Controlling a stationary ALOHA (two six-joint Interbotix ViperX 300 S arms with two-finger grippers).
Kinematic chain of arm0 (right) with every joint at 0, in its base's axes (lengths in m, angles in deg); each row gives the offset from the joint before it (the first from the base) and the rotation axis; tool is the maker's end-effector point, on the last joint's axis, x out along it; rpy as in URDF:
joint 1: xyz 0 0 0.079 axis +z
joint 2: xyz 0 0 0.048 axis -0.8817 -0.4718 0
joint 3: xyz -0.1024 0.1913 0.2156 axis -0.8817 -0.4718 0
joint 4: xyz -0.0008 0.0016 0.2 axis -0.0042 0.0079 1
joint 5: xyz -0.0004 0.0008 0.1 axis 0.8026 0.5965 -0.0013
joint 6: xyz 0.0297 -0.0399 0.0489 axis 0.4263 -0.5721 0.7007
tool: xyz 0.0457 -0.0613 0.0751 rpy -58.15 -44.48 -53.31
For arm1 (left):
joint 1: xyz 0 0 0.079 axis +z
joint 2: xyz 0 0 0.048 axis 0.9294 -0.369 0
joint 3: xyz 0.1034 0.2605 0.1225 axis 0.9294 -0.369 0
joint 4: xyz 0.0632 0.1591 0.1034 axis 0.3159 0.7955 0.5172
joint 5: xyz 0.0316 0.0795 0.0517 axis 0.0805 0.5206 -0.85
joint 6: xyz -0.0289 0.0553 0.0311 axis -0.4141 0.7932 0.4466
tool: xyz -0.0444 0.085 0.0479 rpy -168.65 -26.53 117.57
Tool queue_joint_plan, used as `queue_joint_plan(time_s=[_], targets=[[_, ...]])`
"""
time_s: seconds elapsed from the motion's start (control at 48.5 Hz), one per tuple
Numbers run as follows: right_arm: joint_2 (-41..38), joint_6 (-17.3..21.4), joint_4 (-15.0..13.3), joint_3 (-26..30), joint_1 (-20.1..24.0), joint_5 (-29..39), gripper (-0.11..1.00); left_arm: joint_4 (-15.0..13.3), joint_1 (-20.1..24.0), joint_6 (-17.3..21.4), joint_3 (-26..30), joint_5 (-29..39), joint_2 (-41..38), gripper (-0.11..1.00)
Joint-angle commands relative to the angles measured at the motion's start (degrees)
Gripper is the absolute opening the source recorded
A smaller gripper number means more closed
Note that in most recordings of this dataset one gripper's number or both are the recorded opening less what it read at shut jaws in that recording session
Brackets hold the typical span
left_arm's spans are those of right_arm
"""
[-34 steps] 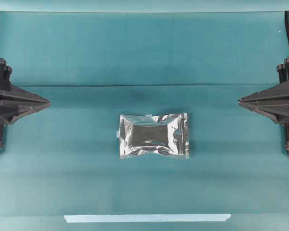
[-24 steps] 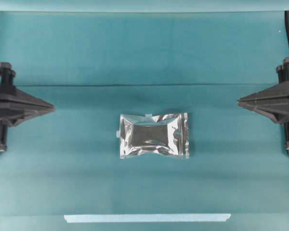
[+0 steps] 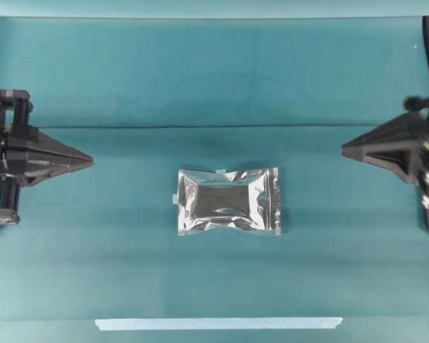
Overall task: Hand over the silver zip bag and make it stand upright.
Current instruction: 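Move the right gripper to the right edge of the silver zip bag, then close the right gripper on the bag's right edge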
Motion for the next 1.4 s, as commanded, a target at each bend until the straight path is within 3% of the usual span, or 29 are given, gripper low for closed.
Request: queue_joint_plan(time_s=[0.0, 0.103, 0.186, 0.475, 0.598, 0.681, 0.867, 0.97, 1.382], targets=[[-2.3, 6.8, 2.0, 1.2, -1.1, 2.2, 0.01, 0.1, -0.2, 0.5, 1.6, -0.3, -0.3, 0.0], [-4.7, 14.4, 2.1, 0.6, -2.1, 2.5, 0.0, 0.1, -0.2, 1.3, 1.6, -0.2, -0.3, 0.0], [-6.3, 18.4, 2.1, -0.4, -2.2, 2.7, 0.0, 0.1, -0.2, 1.4, 1.6, 0.2, -0.3, 0.0], [-14.2, 25.4, 2.4, -3.0, 2.0, 2.7, 0.01, 0.1, -0.2, 1.5, 1.7, 2.2, -0.3, 0.0], [-18.9, 27.9, 2.4, -2.8, 3.6, -1.8, 0.02, 0.1, -0.3, 1.5, 1.6, 3.0, -0.3, 0.0], [-21.6, 28.8, 2.4, -2.7, 3.8, -5.0, 0.15, 0.1, -0.3, 1.5, 1.6, 3.3, -0.3, 0.0], [-27.9, 33.3, 2.7, -2.5, 3.9, -6.2, 0.67, 0.1, -0.2, 1.5, 1.6, 3.3, -0.3, 0.0], [-30.6, 34.1, 2.7, -2.5, 3.8, -7.4, 0.89, 0.1, -0.3, 1.5, 1.5, 3.3, -0.3, 0.0], [-43.1, 38.8, 3.0, -1.8, 5.1, -17.9, 0.92, 0.1, -0.3, 1.4, 0.9, 4.5, -0.4, 0.0]])
